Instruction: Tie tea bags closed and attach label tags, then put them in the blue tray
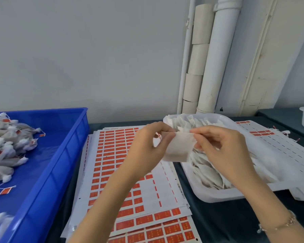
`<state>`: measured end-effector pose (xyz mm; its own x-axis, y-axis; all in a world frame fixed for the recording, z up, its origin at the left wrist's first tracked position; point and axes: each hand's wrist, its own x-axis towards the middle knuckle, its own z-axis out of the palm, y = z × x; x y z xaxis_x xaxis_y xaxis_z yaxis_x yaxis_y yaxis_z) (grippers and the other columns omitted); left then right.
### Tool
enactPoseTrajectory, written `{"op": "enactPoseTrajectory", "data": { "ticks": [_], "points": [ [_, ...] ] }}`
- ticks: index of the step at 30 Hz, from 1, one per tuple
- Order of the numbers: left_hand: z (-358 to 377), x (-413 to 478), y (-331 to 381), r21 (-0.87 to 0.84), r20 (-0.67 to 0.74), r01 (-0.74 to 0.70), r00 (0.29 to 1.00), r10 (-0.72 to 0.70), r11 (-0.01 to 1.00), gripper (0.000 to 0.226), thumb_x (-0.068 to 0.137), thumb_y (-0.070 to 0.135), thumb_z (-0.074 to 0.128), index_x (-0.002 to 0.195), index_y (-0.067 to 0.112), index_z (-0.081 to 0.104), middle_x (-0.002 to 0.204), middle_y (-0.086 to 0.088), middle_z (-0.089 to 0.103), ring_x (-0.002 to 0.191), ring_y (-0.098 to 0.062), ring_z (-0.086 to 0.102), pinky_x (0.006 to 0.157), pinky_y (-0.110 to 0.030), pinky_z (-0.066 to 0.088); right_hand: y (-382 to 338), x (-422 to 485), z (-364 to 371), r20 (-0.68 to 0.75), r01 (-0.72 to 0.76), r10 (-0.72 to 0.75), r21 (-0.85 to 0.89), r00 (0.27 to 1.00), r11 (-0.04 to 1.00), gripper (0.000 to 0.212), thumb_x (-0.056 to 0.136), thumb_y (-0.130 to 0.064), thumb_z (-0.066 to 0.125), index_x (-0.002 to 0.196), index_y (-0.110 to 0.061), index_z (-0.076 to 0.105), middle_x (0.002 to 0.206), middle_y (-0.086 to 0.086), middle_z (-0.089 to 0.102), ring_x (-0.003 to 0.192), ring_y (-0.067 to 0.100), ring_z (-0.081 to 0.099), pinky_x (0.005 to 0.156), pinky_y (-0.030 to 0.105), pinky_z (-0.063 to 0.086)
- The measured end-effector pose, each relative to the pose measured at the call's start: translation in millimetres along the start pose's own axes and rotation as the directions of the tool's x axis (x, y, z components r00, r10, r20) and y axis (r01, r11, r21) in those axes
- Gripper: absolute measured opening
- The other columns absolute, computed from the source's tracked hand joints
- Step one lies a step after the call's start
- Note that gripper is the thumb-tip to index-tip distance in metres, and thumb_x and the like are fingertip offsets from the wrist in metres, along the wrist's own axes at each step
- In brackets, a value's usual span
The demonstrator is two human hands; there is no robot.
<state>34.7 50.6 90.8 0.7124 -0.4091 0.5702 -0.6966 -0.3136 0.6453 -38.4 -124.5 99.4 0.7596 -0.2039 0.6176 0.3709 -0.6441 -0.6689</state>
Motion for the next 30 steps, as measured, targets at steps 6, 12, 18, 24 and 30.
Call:
{"op": "enactPoseTrajectory", "data": {
  "ticks": [6, 12, 18, 24, 30],
  "points": [
    [-56.2, -59.7, -39.7, -0.202, 0.121, 0.362, 0.931, -0.344, 0.91, 0.028, 0.083, 0.052, 0.048, 0.096, 0.029, 0.06, 0.091, 0.021, 0.063, 0.092, 0.002, 0.06, 0.068, -0.007, 0.047, -12.0, -23.5, 76.4, 0.219, -0.04, 0.01, 0.137, 0.976, 0.99, 0.011, 0.085, -0.023, 0.068, 0.093, -0.03, 0.07, 0.081, -0.02, 0.069, 0.074, -0.003, 0.066, 0.069, 0.011, 0.053],
    [-26.6, -101.9, -113.9, -0.004, 0.068, 0.696, 0.716, -0.694, 0.718, 0.015, 0.099, 0.035, 0.045, 0.097, 0.027, 0.057, 0.099, 0.008, 0.061, 0.09, -0.008, 0.058, 0.067, -0.016, 0.04, 41.6, -61.5, 170.1, 0.362, -0.283, 0.248, 0.045, 0.899, 0.958, 0.005, 0.088, -0.028, 0.067, 0.09, -0.032, 0.067, 0.082, -0.022, 0.064, 0.074, -0.004, 0.063, 0.068, 0.002, 0.046],
    [-4.6, -92.1, -141.8, -0.078, -0.04, 0.701, 0.709, -0.705, 0.709, 0.023, 0.099, 0.021, 0.046, 0.09, 0.038, 0.059, 0.096, 0.021, 0.057, 0.087, 0.001, 0.053, 0.063, -0.008, 0.036, 68.5, -49.4, 210.4, 0.319, -0.391, 0.343, 0.101, 0.884, 0.915, 0.003, 0.091, -0.027, 0.064, 0.092, -0.028, 0.067, 0.087, -0.014, 0.067, 0.08, 0.005, 0.065, 0.064, 0.005, 0.047],
    [8.2, -86.7, -148.5, -0.079, -0.065, 0.616, 0.781, -0.621, 0.784, 0.006, 0.086, 0.044, 0.066, 0.089, 0.039, 0.068, 0.088, 0.023, 0.067, 0.087, 0.001, 0.062, 0.064, -0.007, 0.043, 77.9, -55.2, 214.6, 0.295, -0.35, 0.294, 0.161, 0.909, 0.923, 0.016, 0.092, -0.02, 0.062, 0.091, -0.035, 0.064, 0.089, -0.018, 0.066, 0.086, -0.006, 0.062, 0.069, 0.006, 0.049],
    [15.2, -93.5, -158.7, -0.205, -0.159, 0.575, 0.779, -0.607, 0.792, 0.009, 0.085, 0.04, 0.068, 0.082, 0.034, 0.073, 0.084, 0.026, 0.069, 0.087, 0.01, 0.06, 0.069, -0.006, 0.044, 85.8, -53.4, 215.6, 0.277, -0.312, 0.255, 0.185, 0.927, 0.932, 0.017, 0.088, -0.019, 0.067, 0.09, -0.036, 0.067, 0.09, -0.018, 0.068, 0.089, -0.008, 0.06, 0.07, 0.005, 0.048]
  ]
}}
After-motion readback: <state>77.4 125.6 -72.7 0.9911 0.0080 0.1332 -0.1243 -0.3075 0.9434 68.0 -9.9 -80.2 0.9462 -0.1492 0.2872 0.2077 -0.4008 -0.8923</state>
